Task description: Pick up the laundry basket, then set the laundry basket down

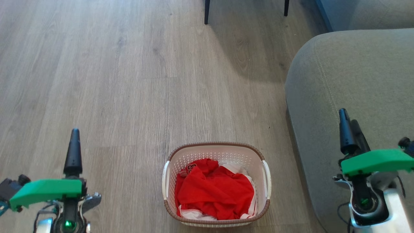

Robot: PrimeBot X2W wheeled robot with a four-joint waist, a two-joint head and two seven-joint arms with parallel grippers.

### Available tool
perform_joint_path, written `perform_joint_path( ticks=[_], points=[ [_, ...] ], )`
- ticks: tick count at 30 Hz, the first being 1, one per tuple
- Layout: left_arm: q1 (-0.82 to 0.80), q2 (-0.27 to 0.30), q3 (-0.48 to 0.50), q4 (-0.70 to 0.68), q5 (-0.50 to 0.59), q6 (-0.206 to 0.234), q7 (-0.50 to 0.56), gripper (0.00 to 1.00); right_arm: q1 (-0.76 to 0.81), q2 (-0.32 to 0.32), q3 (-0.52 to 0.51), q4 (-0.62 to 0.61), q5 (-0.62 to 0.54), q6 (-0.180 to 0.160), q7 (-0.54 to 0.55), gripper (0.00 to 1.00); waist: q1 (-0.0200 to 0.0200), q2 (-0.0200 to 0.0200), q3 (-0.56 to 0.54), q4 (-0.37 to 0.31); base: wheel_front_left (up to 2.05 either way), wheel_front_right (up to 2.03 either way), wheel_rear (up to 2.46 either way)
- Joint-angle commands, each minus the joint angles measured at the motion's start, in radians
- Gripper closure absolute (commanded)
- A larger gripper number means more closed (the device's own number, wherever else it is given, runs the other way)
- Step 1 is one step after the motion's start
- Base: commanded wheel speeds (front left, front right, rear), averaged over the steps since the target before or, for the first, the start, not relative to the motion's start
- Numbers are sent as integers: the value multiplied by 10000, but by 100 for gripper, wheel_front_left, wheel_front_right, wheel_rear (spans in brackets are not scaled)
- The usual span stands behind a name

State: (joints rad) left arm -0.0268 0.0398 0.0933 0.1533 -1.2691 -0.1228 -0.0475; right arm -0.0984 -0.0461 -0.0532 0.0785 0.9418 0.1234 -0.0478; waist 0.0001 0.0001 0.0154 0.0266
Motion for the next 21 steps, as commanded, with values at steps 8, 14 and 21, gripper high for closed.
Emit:
perform_joint_path(
  ticks=[8, 14, 21],
  points=[
    [-679, 81, -207, -1372, 2072, 807, -355, 0, -743, -423, 593, -934, -1629, 38, -353, 0, -1, -1, 25, 21, 0, 0, 0],
    [-769, 83, -952, -2032, 3776, 1726, -531, 0, -841, -640, 913, -1196, -2871, 42, -529, 0, -1, -1, 51, 28, 0, 0, 0],
    [-917, 86, -1963, -2498, 5811, 2662, -736, 0, -983, -747, 1361, -1451, -4212, 46, -734, 0, -1, -1, 67, 32, 0, 0, 0]
  ],
)
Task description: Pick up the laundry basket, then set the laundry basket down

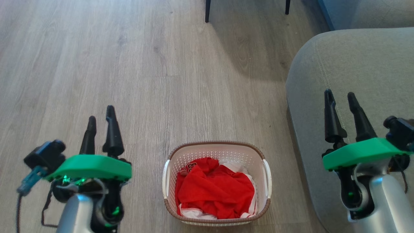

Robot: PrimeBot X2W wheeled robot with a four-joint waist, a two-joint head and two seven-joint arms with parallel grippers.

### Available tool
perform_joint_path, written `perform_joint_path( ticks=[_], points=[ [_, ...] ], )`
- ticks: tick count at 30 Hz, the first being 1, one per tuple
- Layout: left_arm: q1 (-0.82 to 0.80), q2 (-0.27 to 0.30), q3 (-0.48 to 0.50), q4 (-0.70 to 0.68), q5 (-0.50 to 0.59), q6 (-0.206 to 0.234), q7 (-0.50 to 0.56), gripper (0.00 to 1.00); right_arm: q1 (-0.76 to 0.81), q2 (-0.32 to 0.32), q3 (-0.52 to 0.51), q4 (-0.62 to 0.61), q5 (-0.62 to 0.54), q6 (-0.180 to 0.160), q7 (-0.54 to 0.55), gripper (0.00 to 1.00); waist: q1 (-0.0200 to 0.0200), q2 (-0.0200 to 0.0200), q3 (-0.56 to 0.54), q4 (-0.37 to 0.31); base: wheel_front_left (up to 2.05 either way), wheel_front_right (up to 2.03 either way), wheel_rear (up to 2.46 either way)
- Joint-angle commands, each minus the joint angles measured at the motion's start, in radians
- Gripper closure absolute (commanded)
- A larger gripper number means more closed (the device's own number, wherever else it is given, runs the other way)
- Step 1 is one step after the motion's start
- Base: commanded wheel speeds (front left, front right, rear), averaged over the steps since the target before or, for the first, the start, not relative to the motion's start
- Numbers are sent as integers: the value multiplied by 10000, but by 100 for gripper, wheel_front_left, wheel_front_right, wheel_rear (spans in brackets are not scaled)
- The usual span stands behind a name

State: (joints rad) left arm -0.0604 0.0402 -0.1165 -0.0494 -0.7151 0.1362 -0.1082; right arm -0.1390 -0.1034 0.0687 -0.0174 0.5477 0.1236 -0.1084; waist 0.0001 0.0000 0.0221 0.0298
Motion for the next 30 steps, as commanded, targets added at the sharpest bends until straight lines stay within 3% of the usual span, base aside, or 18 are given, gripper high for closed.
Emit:
perform_joint_path(
  ticks=[1, 8, 18, 19, 26, 30],
  points=[
    [-603, 82, 11, -492, 511, 167, -157, 0, -552, -147, 131, -467, -443, 44, -157, 0, 0, 0, 0, -3, 0, 0, 0],
    [-759, 284, -1150, -262, 2496, 741, -363, 0, -536, -51, 203, -282, -1917, 48, -362, 0, 0, 0, -17, -11, 0, 0, 0],
    [-1534, 1397, -3735, 18, 4237, 2714, -655, 0, -460, 14, 380, -277, -3180, 54, -654, 0, 0, 0, -17, -55, 0, 0, 0],
    [-1534, 1397, -3735, 18, 4237, 2714, -655, 0, -460, 14, 380, -277, -3180, 54, -654, 0, 0, 0, -17, -55, 0, 0, 0],
    [-2123, 1914, -5213, -65, 4748, 4201, -860, 0, -476, -144, 838, -144, -3830, 58, -858, 0, 0, 0, -12, -109, 0, 0, 0],
    [-2181, 1845, -5179, -415, 4521, 4686, -977, 0, -497, -79, 765, -219, -4162, 60, -976, 0, 0, 0, 6, -94, 0, 0, 0]
  ],
)
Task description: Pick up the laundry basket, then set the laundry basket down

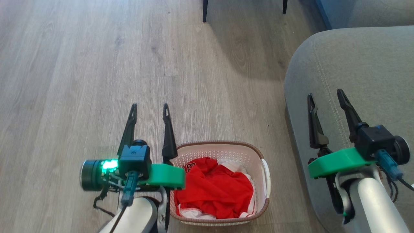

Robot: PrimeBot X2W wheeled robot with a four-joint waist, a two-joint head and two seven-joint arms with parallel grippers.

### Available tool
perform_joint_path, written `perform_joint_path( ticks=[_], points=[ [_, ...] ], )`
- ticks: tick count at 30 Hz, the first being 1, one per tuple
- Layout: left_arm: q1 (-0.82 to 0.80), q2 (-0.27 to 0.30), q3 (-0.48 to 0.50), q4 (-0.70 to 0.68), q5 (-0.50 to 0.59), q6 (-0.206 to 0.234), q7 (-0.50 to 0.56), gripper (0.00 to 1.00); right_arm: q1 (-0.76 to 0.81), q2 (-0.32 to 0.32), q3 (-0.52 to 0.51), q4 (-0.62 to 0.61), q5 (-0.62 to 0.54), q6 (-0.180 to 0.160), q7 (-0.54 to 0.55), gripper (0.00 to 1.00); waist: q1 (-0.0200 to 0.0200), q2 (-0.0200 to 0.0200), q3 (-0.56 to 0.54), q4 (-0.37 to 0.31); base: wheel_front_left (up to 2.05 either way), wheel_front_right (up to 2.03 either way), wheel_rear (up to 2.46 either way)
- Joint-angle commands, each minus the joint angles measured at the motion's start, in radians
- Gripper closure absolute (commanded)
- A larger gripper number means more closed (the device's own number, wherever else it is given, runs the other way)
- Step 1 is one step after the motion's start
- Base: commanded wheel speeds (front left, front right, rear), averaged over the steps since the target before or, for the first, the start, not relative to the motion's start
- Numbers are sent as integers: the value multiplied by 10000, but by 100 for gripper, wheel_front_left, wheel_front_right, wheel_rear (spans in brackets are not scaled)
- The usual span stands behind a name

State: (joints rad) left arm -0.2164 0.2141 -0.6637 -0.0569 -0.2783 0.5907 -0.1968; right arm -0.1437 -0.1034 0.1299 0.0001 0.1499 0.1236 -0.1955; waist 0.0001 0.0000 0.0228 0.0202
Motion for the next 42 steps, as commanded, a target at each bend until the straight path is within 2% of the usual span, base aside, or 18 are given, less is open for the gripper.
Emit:
perform_joint_path(
  ticks=[1, 4, 7, 11, 12, 14, 16, 19, 23, 28, 33, 37, 42],
  points=[
    [-630, 81, 302, -479, 99, 53, -120, 0, -456, -53, 135, -435, -258, 61, -134, 0, -1, 0, 5, 7, 0, 0, 0],
    [-484, -65, 636, -765, 71, -93, -208, 0, -434, 28, 91, -505, -457, 63, -222, 0, -1, 0, 13, 31, 0, 0, 0],
    [-114, -366, 1239, -810, -80, -562, -296, 0, -402, 43, 193, -499, -560, 64, -310, 0, -1, 0, 6, 46, 0, 0, 0],
    [404, -909, 2283, -421, -46, -1522, -412, 0, -330, 150, 43, -455, -876, 67, -426, 0, -1, 0, -7, 25, 0, 0, 0],
    [533, -1109, 2696, -249, 321, -1970, -471, 0, -261, 217, -83, -311, -1054, 68, -484, 0, -1, 0, -10, 15, 0, 0, 0],
    [670, -1281, 2963, -59, 705, -2307, -530, 0, -204, 280, -192, -73, -1169, 69, -543, 0, -1, 0, -15, -1, 0, 0, 0],
    [880, -1453, 3188, 311, 599, -2873, -588, 0, -175, 330, -262, 150, -1321, 70, -602, 0, -1, 0, -24, -20, 0, 0, 0],
    [978, -1579, 3595, 638, 848, -3399, -649, 0, -121, 382, -259, 546, -1407, 71, -663, 0, -1, 0, -28, -48, 0, 0, 0],
    [1143, -1630, 3790, 1291, 535, -4047, -649, 0, -101, 422, -263, 1217, -1198, 71, -663, 0, -1, 0, -53, -84, 0, 0, 0],
    [1113, -1635, 3560, 1998, 485, -4494, -649, 0, -173, 442, -167, 1687, -1139, 71, -663, 0, -1, 0, -74, -92, 0, 0, 0],
    [1053, -1636, 3544, 2183, 312, -4636, -649, 0, -221, 449, -143, 1805, -1141, 71, -663, 0, -1, 0, -80, -84, 0, 0, 0],
    [992, -1637, 3467, 2060, 423, -4947, -649, 0, -238, 449, -147, 1861, -1149, 71, -663, 0, -1, 0, -78, -69, 0, 0, 0],
    [1065, -1637, 3558, 2081, 148, -5017, -649, 0, -240, 439, -144, 1945, -1304, 71, -663, 0, -1, 0, -92, -51, 0, 0, 0]
  ],
)
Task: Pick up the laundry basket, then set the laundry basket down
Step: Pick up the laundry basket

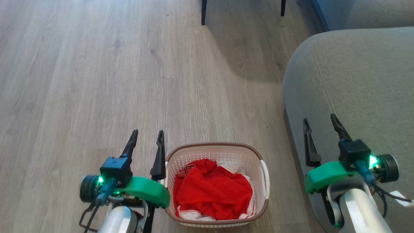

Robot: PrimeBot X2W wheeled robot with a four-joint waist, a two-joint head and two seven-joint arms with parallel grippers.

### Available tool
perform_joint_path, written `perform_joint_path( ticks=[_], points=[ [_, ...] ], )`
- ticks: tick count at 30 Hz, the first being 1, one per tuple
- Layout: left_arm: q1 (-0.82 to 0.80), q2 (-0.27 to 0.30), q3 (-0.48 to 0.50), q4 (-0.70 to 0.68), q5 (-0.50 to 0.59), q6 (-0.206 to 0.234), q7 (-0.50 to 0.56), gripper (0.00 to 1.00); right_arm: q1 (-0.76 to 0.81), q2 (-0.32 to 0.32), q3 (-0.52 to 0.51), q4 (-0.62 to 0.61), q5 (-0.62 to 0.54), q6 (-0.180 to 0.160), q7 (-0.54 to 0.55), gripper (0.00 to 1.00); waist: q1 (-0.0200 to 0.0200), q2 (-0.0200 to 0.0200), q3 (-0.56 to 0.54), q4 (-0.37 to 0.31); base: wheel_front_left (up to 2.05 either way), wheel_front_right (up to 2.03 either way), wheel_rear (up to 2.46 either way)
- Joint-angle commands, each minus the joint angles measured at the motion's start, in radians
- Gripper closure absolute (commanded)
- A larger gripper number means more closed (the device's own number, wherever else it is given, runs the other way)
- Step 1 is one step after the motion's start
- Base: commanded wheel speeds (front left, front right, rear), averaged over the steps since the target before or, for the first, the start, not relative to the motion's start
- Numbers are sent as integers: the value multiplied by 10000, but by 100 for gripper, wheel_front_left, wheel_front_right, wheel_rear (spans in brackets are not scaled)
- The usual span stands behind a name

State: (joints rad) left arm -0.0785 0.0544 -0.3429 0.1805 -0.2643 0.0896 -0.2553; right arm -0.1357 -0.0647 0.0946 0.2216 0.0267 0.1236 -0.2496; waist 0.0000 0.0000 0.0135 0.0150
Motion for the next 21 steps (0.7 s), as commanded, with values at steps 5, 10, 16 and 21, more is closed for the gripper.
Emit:
perform_joint_path(
  ticks=[5, 10, 16, 21],
  points=[
    [-315, -40, 362, -263, 6, -41, -65, 0, -337, 58, 227, -257, -133, 71, -122, 0, 0, 0, 4, 1, 0, 0, 0],
    [-326, -41, 382, -207, -21, -13, -65, 0, -352, 65, 216, -269, -143, 71, -122, 0, 0, 0, 20, -8, 0, 0, 0],
    [-322, -41, 419, -190, -133, 22, -65, 0, -361, 53, 272, -254, -171, 71, -122, 0, 0, 0, 49, -27, 0, 0, 0],
    [-307, -41, 406, -171, -64, 23, -65, 0, -365, 39, 328, -303, -184, 71, -122, 0, 0, 0, 144, -66, 0, 0, 0]
  ],
)
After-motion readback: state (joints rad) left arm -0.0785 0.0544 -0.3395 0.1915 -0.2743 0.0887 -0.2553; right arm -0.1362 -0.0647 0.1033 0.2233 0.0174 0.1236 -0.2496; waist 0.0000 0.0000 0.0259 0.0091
